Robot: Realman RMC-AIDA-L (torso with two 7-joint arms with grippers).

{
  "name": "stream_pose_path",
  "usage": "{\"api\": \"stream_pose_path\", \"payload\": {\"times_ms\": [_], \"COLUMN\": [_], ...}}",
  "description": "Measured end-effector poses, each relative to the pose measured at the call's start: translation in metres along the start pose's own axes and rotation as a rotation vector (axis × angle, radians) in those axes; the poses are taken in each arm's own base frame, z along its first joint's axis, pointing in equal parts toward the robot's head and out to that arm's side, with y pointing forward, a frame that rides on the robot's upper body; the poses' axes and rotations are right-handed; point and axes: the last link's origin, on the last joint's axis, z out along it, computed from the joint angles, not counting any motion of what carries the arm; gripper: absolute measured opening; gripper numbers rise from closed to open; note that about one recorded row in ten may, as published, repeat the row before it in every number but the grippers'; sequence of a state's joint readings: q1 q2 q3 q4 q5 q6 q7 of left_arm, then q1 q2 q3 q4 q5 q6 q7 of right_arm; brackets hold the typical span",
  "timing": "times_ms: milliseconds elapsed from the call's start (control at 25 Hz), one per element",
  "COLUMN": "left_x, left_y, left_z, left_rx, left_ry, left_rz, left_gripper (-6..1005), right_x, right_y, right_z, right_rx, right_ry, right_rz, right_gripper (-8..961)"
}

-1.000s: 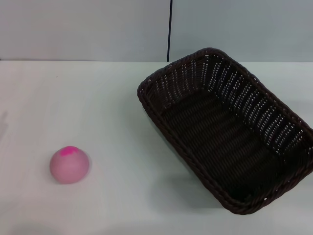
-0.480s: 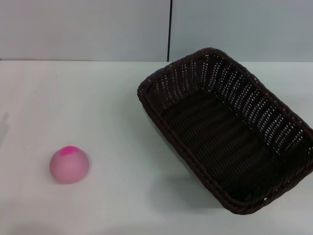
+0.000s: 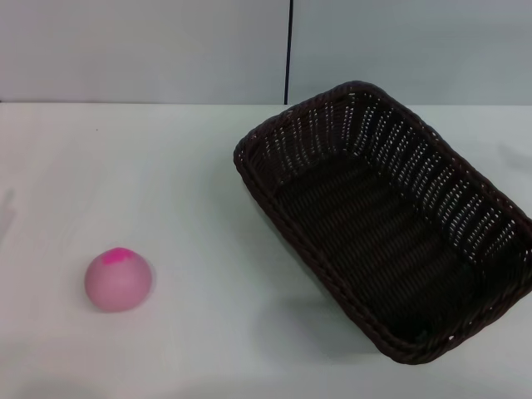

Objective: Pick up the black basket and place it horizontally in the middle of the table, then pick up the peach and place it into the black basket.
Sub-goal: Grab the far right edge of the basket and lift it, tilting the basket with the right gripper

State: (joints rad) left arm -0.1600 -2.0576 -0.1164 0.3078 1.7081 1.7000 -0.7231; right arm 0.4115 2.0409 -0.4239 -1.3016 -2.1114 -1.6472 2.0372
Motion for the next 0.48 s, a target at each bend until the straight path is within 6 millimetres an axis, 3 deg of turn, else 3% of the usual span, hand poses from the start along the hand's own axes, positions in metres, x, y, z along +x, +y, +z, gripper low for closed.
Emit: {"api": "stream_pose_path", "payload": {"times_ms": [240, 480], "left_x": [-0.001, -0.003], "left_y": [0.0, -0.001], "left_z": [-0.004, -0.014], "left_rx": [0.003, 0.022], "left_ry": [-0.008, -0.026], "left_rz": [0.001, 0.002], "left_gripper": [697, 697], "right_x": [-0.042, -0.051], "right_y": [0.021, 0.045], "right_z": [0.012, 0.05], "right_rx": [-0.047, -0.055], "right_ry": [0.337, 0.533], "right_rz": [0.063, 0.079], "right_gripper": [825, 825]}}
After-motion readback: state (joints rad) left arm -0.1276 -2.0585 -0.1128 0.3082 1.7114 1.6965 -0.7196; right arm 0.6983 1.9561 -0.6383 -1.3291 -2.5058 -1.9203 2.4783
